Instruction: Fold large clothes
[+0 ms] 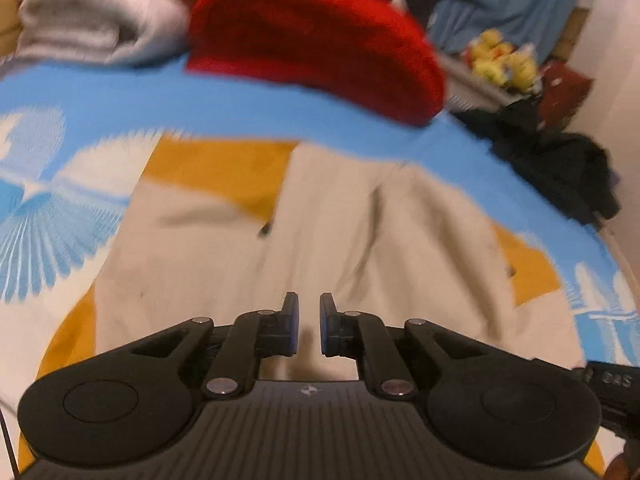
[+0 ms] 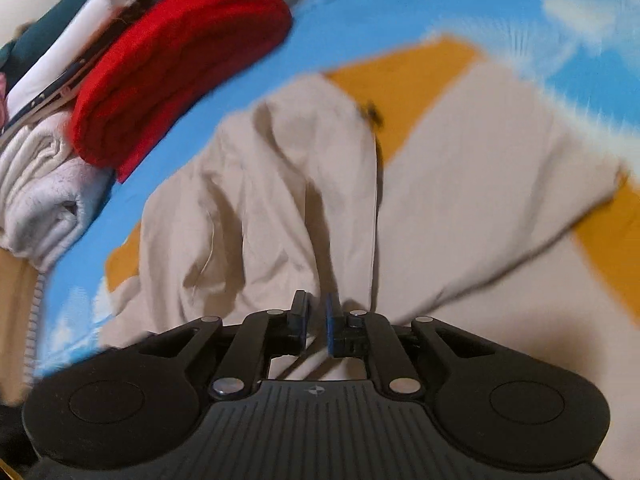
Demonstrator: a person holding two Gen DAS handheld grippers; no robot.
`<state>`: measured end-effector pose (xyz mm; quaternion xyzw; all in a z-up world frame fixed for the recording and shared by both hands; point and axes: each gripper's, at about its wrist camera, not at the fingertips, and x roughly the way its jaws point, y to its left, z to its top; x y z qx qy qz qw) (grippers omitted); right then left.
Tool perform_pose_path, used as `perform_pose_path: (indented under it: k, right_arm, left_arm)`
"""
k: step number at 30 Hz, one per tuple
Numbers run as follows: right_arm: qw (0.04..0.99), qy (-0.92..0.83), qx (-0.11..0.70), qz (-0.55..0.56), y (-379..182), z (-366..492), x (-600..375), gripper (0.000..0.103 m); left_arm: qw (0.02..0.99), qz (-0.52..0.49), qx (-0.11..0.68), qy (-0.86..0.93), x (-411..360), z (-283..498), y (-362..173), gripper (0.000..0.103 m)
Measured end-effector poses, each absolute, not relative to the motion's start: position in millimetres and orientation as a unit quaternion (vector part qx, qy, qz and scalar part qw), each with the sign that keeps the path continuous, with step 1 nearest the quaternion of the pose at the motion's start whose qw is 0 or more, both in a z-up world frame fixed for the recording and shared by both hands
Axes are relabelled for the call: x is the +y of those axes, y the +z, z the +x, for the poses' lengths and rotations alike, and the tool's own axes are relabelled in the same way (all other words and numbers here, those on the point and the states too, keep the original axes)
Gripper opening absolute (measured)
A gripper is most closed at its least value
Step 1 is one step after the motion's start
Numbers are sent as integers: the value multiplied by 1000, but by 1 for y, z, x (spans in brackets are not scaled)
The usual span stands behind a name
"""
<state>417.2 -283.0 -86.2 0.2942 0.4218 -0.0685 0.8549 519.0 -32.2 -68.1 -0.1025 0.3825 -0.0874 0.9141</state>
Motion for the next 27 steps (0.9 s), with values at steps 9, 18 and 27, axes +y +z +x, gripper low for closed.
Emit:
perform_pose_path:
  k: [9,18,27]
  right_arm:
    - [868,18,375,326,-87,422,-281,16]
    - [833,-41,464,298,-103,424,-283,12]
    - [911,-49,328,244,-22,383,-293,13]
  left_arm:
    - [856,-122,470,-178,-68,520,-97,24]
    - [870,-91,465,-137,-60,517,-69,24]
    - [920,-59,361,-139,-33,459,5,33]
